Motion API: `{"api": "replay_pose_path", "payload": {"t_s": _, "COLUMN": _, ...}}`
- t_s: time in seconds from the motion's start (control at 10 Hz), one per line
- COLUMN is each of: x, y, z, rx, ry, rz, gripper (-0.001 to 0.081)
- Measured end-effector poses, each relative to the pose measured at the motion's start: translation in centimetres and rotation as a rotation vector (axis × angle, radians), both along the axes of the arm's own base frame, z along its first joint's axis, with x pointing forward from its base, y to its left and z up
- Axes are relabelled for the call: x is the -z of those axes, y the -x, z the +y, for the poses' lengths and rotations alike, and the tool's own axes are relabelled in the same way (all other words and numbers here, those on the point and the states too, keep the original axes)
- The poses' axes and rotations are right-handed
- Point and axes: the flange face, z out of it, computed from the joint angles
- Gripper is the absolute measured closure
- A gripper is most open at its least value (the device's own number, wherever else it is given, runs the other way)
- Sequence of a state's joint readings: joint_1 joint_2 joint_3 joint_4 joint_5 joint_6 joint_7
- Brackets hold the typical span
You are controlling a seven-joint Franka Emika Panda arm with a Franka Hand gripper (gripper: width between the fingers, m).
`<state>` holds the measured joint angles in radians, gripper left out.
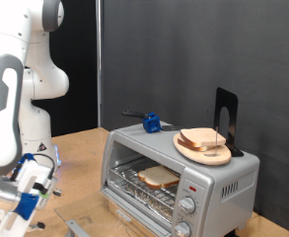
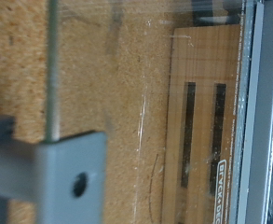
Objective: Make a piece of toast with the oven
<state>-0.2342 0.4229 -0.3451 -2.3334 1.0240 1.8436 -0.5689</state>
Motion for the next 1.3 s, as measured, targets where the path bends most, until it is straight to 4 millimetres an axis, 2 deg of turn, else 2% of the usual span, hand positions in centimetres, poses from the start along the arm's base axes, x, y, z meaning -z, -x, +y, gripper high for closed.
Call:
{"api": "replay_pose_path", "payload": {"t_s": 0.4, "x": 0.8, "y": -1.0, "z": 4.3, "rx": -0.023, "ry": -0.023, "rz": 0.000, "gripper": -0.0002}}
{"api": "replay_pose_path", "payload": {"t_s": 0.6, "x": 0.1, "y": -1.2, "z": 5.7, "rx": -0.049, "ry": -0.072, "rz": -0.009, "gripper": -0.0002}}
{"api": "replay_pose_path", "payload": {"t_s": 1.1, "x": -5.9, "y": 0.6, "z": 5.9, "rx": -0.127, "ry": -0.232, "rz": -0.058, "gripper": -0.0002}}
{"api": "replay_pose_path", "payload": {"t_s": 1.3, "x": -8.2, "y": 1.2, "z": 6.7, "rx": -0.124, "ry": -0.243, "rz": -0.069, "gripper": -0.0002}}
